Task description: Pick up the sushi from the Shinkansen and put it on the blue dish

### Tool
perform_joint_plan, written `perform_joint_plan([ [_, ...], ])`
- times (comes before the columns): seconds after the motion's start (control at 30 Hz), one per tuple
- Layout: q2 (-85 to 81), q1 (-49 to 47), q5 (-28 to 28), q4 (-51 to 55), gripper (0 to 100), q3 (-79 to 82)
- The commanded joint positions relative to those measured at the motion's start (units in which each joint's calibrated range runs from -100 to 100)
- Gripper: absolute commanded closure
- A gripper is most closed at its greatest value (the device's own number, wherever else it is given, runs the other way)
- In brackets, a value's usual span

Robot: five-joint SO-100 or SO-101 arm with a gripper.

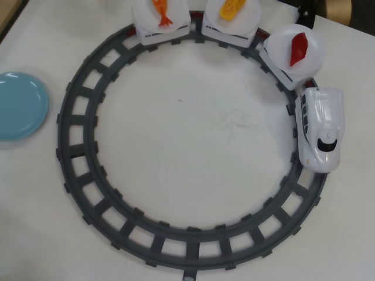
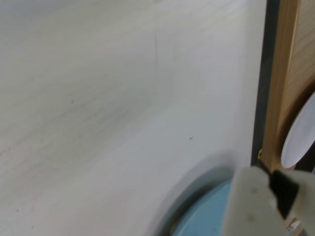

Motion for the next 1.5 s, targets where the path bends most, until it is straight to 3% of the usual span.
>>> perform_joint_plan([
  [0.0, -0.41, 0.11, 0.12, -0.98, 97, -0.24],
  [1.03, -0.16, 1.08, 0.17, -0.89, 97, -0.87],
  [1.47, 0.75, 12.09, 0.59, 2.76, 97, -8.62],
])
